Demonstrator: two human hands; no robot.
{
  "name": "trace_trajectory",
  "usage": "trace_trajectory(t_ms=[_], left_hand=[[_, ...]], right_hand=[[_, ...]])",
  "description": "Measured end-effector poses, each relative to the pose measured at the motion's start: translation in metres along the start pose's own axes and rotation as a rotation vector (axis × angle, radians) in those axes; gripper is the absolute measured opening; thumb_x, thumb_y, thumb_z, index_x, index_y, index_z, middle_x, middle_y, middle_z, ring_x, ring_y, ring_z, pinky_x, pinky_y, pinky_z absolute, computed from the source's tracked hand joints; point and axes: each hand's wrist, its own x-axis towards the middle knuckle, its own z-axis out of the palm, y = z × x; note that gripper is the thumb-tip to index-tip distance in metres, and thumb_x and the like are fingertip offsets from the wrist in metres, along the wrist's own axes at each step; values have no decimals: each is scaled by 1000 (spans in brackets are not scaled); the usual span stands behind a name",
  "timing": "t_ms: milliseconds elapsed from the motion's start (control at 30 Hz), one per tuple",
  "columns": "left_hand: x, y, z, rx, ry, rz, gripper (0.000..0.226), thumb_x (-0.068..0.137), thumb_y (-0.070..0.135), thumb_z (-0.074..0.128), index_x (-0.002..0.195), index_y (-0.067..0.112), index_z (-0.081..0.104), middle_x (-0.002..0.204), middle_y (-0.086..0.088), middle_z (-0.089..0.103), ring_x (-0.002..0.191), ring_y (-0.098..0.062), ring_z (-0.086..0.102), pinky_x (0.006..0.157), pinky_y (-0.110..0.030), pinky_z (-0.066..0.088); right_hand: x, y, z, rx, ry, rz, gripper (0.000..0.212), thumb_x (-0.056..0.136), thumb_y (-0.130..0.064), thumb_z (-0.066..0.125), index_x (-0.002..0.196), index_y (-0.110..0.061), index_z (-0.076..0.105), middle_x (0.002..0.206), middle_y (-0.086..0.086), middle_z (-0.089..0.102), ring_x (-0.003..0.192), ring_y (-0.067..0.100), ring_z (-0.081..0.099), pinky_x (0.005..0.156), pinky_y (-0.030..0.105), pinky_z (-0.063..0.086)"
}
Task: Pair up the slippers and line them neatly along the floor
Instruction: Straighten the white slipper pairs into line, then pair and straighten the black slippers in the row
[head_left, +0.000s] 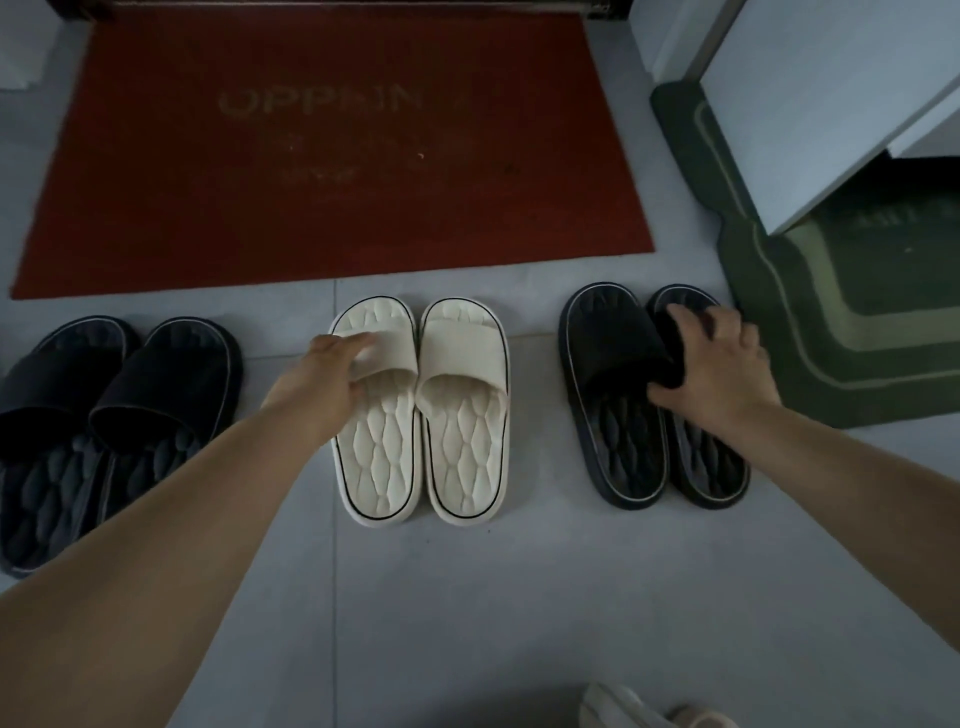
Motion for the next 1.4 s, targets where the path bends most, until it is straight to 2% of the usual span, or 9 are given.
trace_trajectory(t_ms=[100,267,433,533,600,800,1033,1233,1400], left_hand=[[0,2,-3,-23,-24,-11,53,87,38,50,138,36,34,139,-5,37,109,-32,56,74,-30,44],[-6,9,-15,-107,-65,-44,105,40,84,33,134,37,39,134,-4,39,111,-32,54,76,-32,41],[-5,9,-12,-20,-59,-36,78,69,69,46,137,34,34,139,-7,36,109,-34,55,79,-35,46],[-4,11,-8,41,-54,-76,74,76,67,52,138,31,30,142,-8,32,119,-38,46,93,-48,46],[-6,17,-4,91,4,-80,69,79,59,55,137,30,30,144,-8,30,127,-38,34,100,-51,40],[-9,34,8,140,41,52,77,77,39,62,143,30,24,151,-5,21,136,-33,22,111,-47,25],[-11,39,10,105,5,44,78,79,39,63,145,32,23,153,-4,18,138,-32,17,112,-47,25],[-13,40,12,120,-9,46,77,80,37,61,145,31,20,153,-3,17,138,-32,17,111,-47,28],[-8,35,8,94,15,68,71,83,19,59,145,25,24,151,-3,25,135,-31,25,108,-45,32]], right_hand=[[7,31,5,15,-164,160,98,72,-56,66,146,-31,8,143,22,20,126,46,27,102,52,34],[12,20,13,93,-127,141,94,72,-66,59,146,-32,12,147,19,16,131,44,19,104,52,32],[8,-9,23,232,194,18,43,78,-27,66,112,-13,43,120,17,40,111,36,41,73,43,44],[1,-1,30,458,197,252,30,79,-38,63,82,-17,42,80,3,52,75,28,52,59,31,34],[-6,6,39,534,90,384,36,78,-48,61,74,-16,47,66,2,54,75,32,59,61,32,38],[3,-3,50,799,1,471,60,88,-37,55,137,-8,36,132,21,53,121,38,49,99,38,39],[19,8,44,679,22,370,34,93,-30,47,108,0,54,116,29,60,108,40,56,86,36,42],[27,7,34,729,-64,406,52,93,-33,49,138,-8,39,130,21,56,115,38,56,103,43,42],[-6,-25,32,748,100,553,46,82,-18,60,118,2,41,125,26,50,110,39,54,92,39,43]])
